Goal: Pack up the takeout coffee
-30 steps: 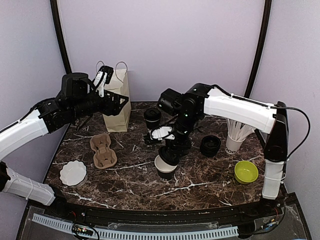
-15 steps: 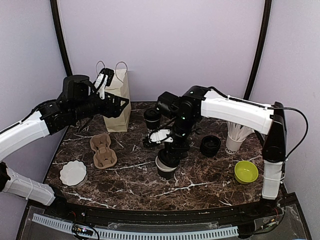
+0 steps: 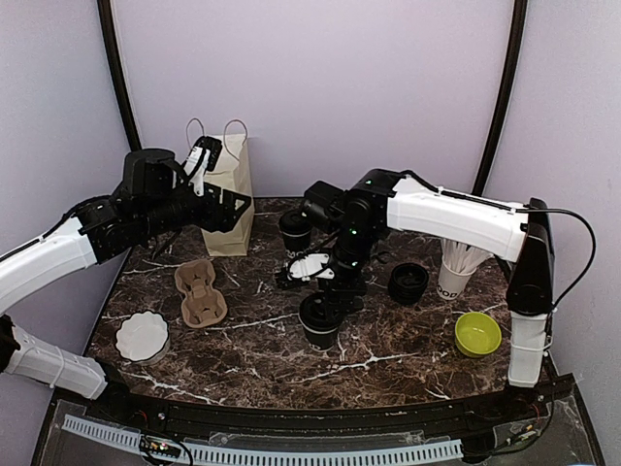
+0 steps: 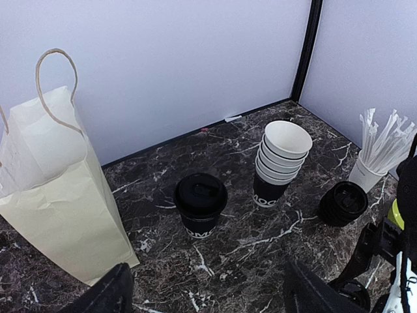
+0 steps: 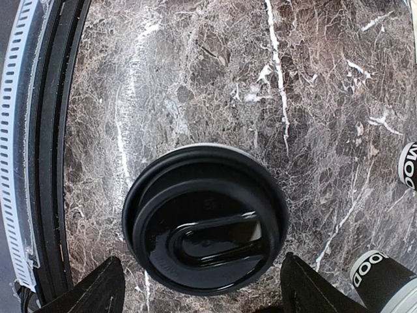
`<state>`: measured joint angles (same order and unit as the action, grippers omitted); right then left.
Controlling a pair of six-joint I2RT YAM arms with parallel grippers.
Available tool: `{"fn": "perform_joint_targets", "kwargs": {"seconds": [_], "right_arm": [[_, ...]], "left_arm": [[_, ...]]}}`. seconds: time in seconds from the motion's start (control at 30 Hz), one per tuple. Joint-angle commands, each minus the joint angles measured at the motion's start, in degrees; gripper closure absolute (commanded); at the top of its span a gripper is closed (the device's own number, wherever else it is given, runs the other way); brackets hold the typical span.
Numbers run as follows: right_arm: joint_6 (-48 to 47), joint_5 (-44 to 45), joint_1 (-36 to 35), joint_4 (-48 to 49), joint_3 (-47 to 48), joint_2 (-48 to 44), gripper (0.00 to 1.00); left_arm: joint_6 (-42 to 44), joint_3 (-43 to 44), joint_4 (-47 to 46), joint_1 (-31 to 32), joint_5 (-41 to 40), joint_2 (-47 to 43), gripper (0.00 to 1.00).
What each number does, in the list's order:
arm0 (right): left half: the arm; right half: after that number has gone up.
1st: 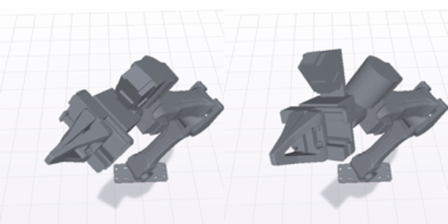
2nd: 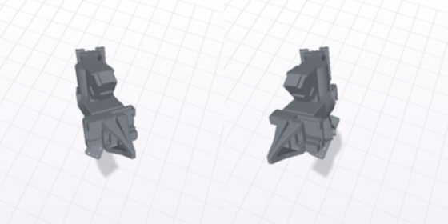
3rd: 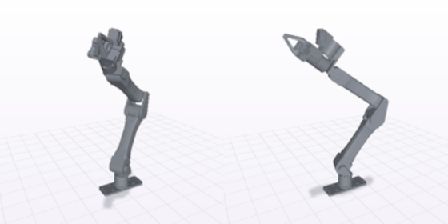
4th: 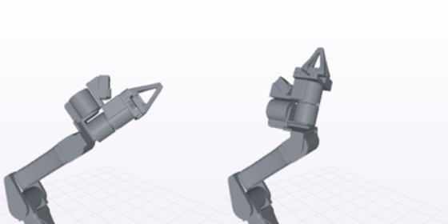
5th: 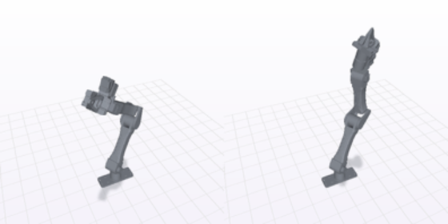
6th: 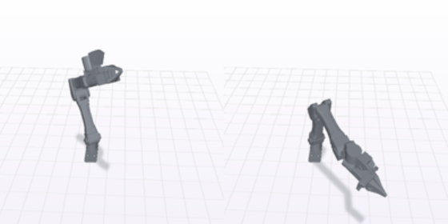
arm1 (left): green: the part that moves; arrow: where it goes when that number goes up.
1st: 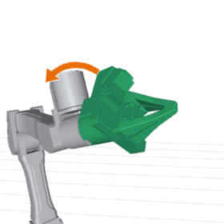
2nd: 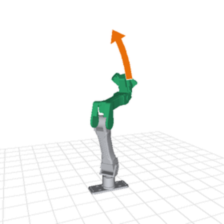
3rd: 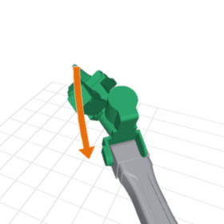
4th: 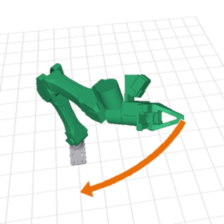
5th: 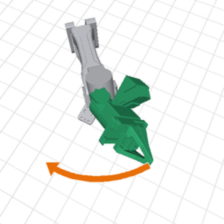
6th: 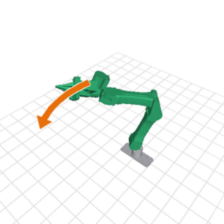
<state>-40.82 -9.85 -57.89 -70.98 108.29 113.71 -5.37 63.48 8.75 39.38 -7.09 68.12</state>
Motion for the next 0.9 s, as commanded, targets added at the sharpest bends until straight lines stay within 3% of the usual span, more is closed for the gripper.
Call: {"fn": "perform_joint_targets", "kwargs": {"seconds": [0.0,0.1,0.37,0.53,0.63,0.87], "right_arm": [[0.71,-0.24,-0.58,-0.20,1.24,-1.16,0.17],[0.57,1.24,-0.15,0.49,0.31,-3.35,0.17],[6.98,-3.52,7.49,6.03,-1.76,-8.17,0.18],[16.63,-10.44,13.90,18.81,-12.51,-13.38,0.24],[20.44,-14.28,15.97,19.69,-15.40,-13.46,0.28],[26.89,-21.33,17.98,22.98,-23.24,-12.88,0.38]], "left_arm": [[-3.22,0.58,2.71,-0.31,-0.35,-0.33,0.16],[-5.53,1.53,6.84,-0.36,0.89,1.02,0.16],[-17.94,2.01,14.94,-0.41,16.29,6.19,0.27],[-27.12,-2.07,13.49,-0.33,27.70,7.75,0.37],[-31.17,-4.63,12.07,0.13,32.86,7.94,0.40],[-35.95,-7.92,8.71,3.52,36.60,9.81,0.49]]}}
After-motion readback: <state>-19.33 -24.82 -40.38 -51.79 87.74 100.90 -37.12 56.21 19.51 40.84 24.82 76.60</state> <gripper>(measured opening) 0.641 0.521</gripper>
